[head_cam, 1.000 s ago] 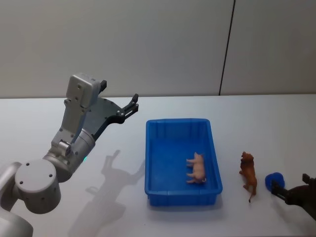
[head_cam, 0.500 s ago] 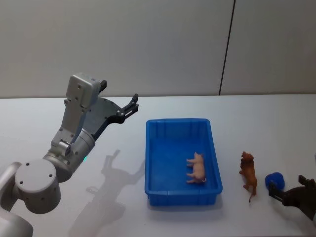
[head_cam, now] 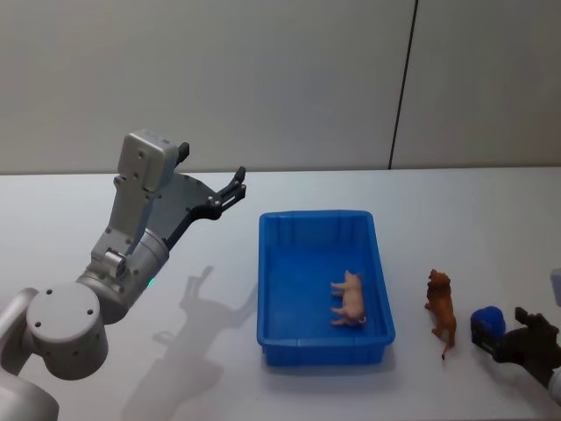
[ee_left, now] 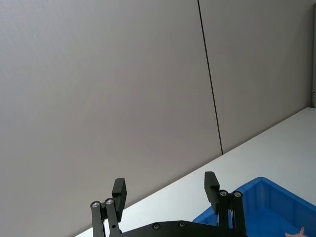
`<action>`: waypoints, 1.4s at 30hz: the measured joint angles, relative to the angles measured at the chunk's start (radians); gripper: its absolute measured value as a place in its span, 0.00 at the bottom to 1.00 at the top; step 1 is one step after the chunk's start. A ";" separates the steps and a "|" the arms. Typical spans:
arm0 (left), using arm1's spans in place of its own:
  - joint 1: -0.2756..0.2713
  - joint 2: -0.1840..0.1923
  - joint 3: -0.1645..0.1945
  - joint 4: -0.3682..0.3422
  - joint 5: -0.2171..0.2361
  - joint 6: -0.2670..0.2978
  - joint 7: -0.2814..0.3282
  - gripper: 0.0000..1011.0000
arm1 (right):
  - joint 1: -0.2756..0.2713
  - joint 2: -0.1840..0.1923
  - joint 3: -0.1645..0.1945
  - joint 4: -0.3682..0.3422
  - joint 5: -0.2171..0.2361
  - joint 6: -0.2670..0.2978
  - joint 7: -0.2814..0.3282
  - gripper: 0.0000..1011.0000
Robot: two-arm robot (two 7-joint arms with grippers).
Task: Pick up the two dolls from the table and place them into the box.
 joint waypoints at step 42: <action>0.000 0.000 0.000 0.000 0.000 0.000 0.000 0.99 | 0.021 -0.006 0.008 -0.123 -0.013 -0.062 0.001 0.27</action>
